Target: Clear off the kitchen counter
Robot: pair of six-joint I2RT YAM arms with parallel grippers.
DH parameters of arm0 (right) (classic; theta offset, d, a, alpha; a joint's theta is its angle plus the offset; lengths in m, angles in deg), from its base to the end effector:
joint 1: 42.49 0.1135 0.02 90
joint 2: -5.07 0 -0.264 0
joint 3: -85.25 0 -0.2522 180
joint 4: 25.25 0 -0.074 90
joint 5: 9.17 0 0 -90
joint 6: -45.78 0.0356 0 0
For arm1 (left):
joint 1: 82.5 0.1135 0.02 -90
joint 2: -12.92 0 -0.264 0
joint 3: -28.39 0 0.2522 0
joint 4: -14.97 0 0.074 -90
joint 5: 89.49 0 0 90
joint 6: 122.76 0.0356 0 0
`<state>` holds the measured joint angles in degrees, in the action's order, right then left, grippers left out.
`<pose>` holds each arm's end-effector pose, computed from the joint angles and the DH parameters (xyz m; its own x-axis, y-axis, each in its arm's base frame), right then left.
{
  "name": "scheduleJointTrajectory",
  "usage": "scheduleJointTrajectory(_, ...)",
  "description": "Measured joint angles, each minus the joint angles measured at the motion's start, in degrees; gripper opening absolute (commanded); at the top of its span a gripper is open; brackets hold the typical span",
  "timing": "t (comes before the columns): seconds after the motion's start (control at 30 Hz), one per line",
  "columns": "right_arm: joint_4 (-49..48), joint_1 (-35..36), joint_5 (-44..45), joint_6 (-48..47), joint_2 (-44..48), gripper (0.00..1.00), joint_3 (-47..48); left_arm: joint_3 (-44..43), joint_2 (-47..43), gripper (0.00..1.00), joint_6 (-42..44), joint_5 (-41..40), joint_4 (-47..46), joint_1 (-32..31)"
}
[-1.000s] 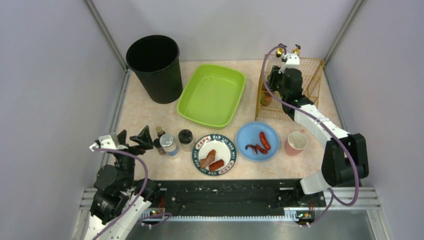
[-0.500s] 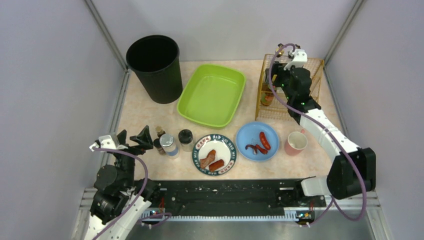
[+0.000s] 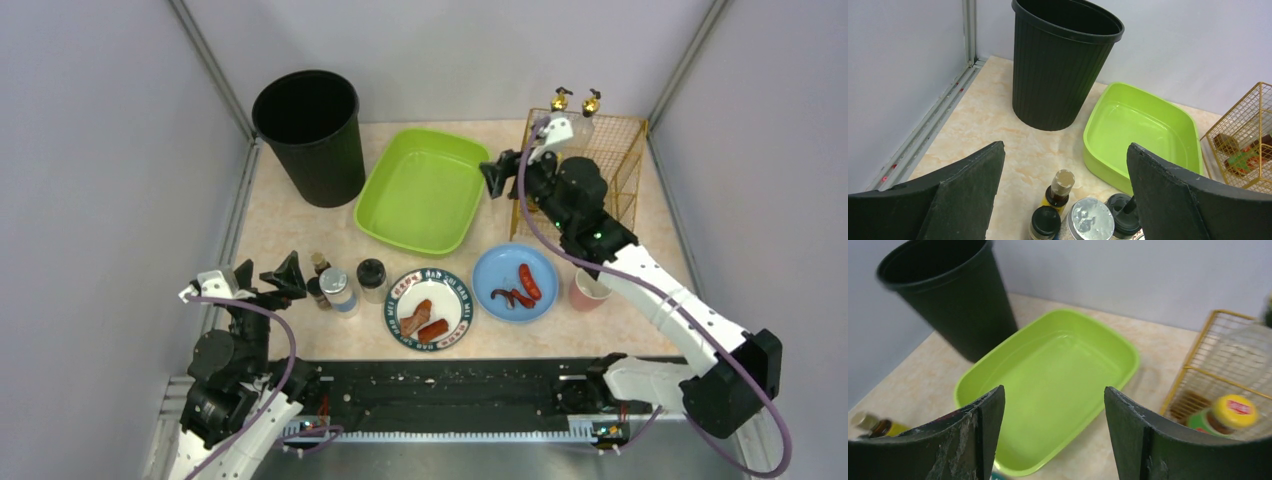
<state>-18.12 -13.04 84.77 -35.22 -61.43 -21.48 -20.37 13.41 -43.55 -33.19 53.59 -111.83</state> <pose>0.2404 0.1329 0.3846 -0.0728 0.1381 -0.9877 -0.4245 0.8919 0.1560 0.0324 0.0045 0.3213 0.1565 -0.2666 -0.9510 -0.0408 0.9603 -0.2759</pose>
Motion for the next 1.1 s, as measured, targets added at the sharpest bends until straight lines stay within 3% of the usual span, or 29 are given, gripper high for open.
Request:
scheduleJointTrajectory(0.43,6.4,16.8,-7.6,-2.9,-9.6,0.7,2.9,0.0,0.0,0.96,0.0,0.0,0.0,0.0)
scheduleJointTrajectory(1.1,7.6,35.2,-14.7,-14.8,-24.7,0.85,13.9,0.0,0.0,0.99,0.0,-2.1,0.0,0.0)
